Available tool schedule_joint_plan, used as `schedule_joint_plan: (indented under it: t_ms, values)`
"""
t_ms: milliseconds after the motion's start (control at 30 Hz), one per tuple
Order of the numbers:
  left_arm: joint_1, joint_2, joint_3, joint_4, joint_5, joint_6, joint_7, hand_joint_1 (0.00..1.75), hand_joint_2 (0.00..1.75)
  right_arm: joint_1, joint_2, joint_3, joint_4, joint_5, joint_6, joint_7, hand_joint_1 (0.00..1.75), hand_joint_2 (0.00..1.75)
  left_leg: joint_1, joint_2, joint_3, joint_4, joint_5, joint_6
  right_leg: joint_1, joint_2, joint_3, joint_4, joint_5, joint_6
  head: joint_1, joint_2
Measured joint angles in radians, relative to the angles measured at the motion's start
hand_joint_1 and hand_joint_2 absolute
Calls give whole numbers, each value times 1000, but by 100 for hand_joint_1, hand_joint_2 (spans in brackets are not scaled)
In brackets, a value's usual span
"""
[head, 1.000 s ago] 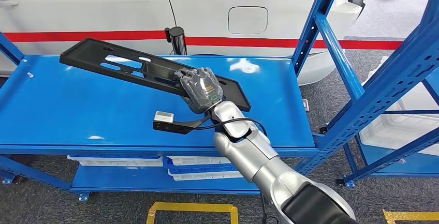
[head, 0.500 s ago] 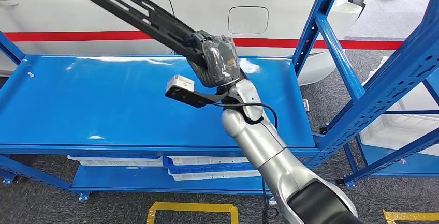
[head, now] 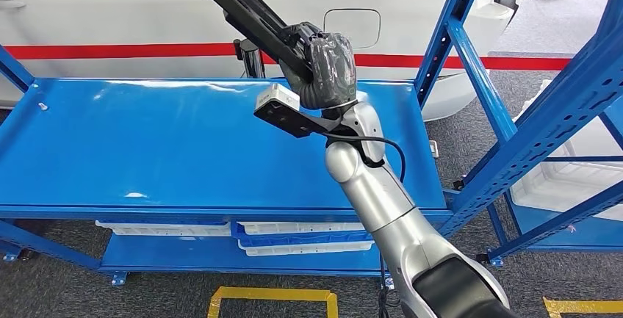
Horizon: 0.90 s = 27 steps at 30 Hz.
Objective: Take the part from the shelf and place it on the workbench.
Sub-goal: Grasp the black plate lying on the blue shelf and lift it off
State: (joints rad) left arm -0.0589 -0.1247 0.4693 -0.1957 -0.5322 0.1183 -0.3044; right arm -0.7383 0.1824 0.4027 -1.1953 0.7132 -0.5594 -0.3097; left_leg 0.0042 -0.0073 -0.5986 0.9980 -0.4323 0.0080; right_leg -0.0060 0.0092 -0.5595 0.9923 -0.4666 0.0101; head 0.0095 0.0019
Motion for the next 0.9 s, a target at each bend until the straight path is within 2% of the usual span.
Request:
schedule_joint_plan:
  t_ms: [67, 133, 200, 333, 467, 667, 900]
  values:
    - [0, 0, 1, 0, 0, 1, -3, 0, 0, 0, 0, -4, -5, -46, 8, -15, 175, 175, 0, 0, 0, 0, 0, 0, 0, 0, 0, 0, 0, 0, 0, 0]
    - [0, -1, 3, 0, 0, 2, -6, 0, 87, 1, 0, -14, -18, -144, 47, -35, 175, 175, 0, 0, 0, 0, 0, 0, 0, 0, 0, 0, 0, 0, 0, 0]
    - [0, -1, 8, 0, 0, 2, -10, 0, 175, 2, 0, -31, -38, -301, 135, -45, 175, 175, 0, 0, 0, 0, 0, 0, 0, 0, 0, 0, 0, 0, 0, 0]
    - [0, -1, 20, 0, 0, -1, -11, 0, 175, 16, 0, -70, -67, -625, 342, -44, 175, 175, 0, 0, 0, 0, 0, 0, 0, 0, 0, 0, 0, 0, 0, 0]
    - [1, -2, 27, 0, 1, -5, -7, 0, 175, 32, -3, -96, -71, -793, 425, -45, 175, 175, 0, 0, 0, 0, 0, 0, 0, 0, 0, 0, 0, 0, 0, 0]
    - [3, -3, 37, 0, 0, -8, -2, 0, 175, 65, -15, -109, -82, -886, 425, -58, 175, 175, 0, 0, 0, 0, 0, 0, 0, 0, 0, 0, 0, 0, 0, 0]
    - [4, -2, 42, 0, -41, 7, 24, 0, 175, 83, -33, -108, -96, -899, 416, -60, 175, 175, 0, 0, 0, 0, 0, 0, 0, 0, 0, 0, 0, 0, 0, 0]
